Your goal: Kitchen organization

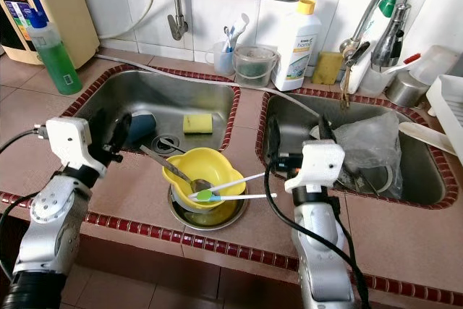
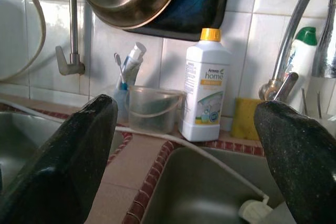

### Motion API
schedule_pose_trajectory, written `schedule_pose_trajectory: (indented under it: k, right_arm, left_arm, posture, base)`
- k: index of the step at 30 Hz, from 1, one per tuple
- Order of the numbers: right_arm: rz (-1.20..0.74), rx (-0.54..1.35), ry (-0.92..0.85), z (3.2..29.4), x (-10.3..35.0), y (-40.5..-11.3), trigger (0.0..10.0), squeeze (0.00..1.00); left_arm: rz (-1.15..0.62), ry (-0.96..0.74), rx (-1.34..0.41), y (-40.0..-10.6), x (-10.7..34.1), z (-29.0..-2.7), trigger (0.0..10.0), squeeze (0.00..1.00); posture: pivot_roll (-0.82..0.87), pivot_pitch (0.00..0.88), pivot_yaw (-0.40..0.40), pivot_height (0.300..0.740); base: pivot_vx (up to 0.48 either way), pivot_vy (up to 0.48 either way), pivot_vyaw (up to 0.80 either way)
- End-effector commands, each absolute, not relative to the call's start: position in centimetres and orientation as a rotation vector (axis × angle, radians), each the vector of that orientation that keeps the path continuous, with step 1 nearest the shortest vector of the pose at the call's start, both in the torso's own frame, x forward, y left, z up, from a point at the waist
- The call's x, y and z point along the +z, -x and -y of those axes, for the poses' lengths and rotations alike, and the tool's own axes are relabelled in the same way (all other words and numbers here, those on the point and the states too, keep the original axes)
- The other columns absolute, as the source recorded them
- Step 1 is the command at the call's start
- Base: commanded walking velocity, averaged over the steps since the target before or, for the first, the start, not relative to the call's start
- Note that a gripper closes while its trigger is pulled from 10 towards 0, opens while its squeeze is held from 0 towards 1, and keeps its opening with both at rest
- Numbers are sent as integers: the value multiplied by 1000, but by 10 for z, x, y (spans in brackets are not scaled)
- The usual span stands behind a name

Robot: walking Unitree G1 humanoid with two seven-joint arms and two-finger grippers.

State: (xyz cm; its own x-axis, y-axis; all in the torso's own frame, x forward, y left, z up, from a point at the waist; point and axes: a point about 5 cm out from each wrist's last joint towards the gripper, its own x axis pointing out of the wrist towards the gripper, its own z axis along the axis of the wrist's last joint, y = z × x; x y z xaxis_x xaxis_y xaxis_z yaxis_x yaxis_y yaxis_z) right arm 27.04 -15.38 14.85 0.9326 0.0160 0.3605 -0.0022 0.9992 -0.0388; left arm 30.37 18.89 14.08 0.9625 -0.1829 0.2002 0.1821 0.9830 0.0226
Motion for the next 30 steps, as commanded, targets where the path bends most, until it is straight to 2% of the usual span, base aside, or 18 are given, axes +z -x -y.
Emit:
schedule_pose_trajectory:
  k: [1,30]
  right_arm:
    - [371,17,48,154,147,-269,10000,0]
    - [299,-6,38,159,131,-252,10000,0]
  left_arm:
    - [189,-19,-195,-302,136,-187,10000,0]
    - [149,-66,-219,-291,127,-190,10000,0]
  posture:
    - [40,0,-2,740]
    - [38,0,15,740]
  base:
    - [0,0,0]
    - [0,0,0]
